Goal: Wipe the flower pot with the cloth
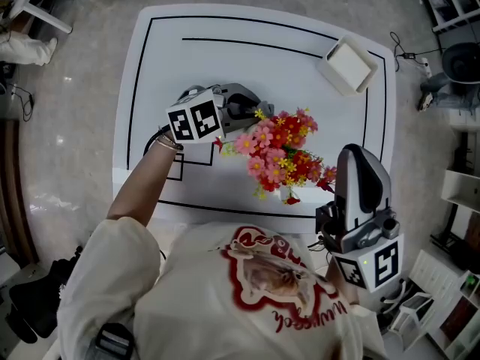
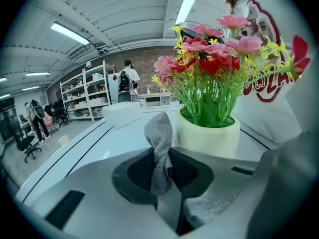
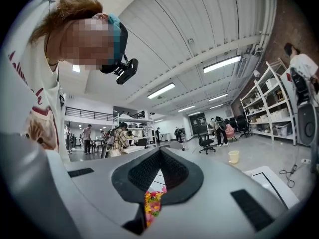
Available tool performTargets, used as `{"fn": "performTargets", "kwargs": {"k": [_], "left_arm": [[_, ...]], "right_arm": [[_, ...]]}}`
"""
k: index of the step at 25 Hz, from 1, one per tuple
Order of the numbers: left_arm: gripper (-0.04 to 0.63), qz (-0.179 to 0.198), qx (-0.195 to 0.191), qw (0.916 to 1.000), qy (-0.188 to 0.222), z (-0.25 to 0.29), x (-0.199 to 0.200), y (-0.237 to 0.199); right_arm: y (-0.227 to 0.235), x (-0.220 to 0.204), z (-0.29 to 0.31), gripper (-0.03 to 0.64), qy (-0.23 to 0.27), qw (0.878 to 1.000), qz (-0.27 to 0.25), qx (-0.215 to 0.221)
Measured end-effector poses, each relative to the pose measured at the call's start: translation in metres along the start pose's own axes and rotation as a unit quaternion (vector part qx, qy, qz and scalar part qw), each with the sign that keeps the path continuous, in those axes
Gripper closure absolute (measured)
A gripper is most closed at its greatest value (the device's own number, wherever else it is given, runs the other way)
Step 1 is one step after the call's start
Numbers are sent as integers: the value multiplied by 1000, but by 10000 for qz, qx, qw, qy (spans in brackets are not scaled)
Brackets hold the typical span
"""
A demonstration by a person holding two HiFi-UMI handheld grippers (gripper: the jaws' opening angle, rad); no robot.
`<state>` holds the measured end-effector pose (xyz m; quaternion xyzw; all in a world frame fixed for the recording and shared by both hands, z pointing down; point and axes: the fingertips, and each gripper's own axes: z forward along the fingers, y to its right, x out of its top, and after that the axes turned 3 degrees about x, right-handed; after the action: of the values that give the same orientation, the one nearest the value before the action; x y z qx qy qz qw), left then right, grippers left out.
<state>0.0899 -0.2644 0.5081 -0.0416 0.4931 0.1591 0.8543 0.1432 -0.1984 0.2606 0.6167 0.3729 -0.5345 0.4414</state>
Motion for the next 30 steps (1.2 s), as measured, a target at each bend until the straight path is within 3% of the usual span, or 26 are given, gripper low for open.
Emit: {"fn": "performTargets", "kwargs": {"k": [30], "left_arm": [[541, -627, 1116, 9912, -323, -22, -16, 9]], "right_arm": [[-5, 9, -15, 618, -34, 9981, 19, 622]]}}
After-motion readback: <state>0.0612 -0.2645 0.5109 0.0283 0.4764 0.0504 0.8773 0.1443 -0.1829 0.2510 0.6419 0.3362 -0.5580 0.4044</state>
